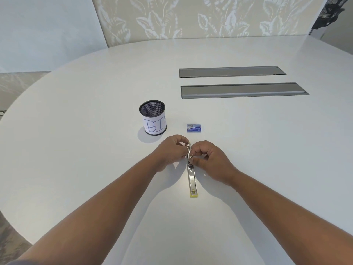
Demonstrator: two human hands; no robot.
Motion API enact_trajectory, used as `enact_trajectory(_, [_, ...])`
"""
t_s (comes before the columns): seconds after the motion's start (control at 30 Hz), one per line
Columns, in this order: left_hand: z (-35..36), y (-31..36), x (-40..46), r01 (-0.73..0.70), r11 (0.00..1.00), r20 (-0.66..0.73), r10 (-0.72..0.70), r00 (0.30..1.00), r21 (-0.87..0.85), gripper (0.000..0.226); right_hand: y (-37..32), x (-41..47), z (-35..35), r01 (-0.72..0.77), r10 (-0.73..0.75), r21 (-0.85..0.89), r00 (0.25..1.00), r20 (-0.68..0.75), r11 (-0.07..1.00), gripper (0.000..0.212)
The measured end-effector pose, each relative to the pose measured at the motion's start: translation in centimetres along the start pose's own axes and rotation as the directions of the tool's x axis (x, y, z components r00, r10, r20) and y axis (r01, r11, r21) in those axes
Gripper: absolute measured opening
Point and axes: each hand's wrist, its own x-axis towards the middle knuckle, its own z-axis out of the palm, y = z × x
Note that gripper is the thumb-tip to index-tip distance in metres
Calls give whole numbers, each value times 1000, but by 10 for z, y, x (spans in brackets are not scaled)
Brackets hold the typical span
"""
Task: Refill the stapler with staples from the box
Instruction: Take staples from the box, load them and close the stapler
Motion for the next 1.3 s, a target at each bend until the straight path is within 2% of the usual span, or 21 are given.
enact_trajectory(0.23, [-2, 5, -7, 53, 984, 72, -41, 997, -171, 38, -10, -4, -3, -51, 49, 157, 999, 17, 986, 15])
enact_trajectory(0.37, [0, 4, -12, 146, 922, 169, -90, 981, -359, 45, -19, -4, -5, -115, 117, 178, 993, 1, 977, 13])
enact_trajectory(0.5, [1, 3, -13, 249, 821, 239, -141, 961, -514, 39, -31, -2, -10, -141, 139, 176, 990, 27, 974, 12])
enact_trajectory(0.57, [0, 5, -17, 283, 809, 280, -153, 948, -516, 30, -36, 0, -12, -147, 140, 157, 989, 55, 977, 11])
enact_trajectory(0.63, [0, 7, -20, 295, 810, 290, -162, 943, -507, 29, -39, 0, -14, -164, 154, 135, 984, 84, 977, 11])
enact_trajectory(0.77, [0, 8, -18, 272, 790, 239, -164, 957, -549, 46, -39, -1, -15, -195, 185, 132, 979, 88, 972, 12])
enact_trajectory(0.9, [1, 8, -19, 204, 804, 200, -108, 974, -559, 49, -36, -3, -13, -138, 128, 185, 989, 68, 973, 12])
enact_trajectory(1.3, [8, 2, -11, -4, 826, -56, -34, 998, -564, 28, -25, -7, -9, -101, 76, 299, 993, 94, 949, 10])
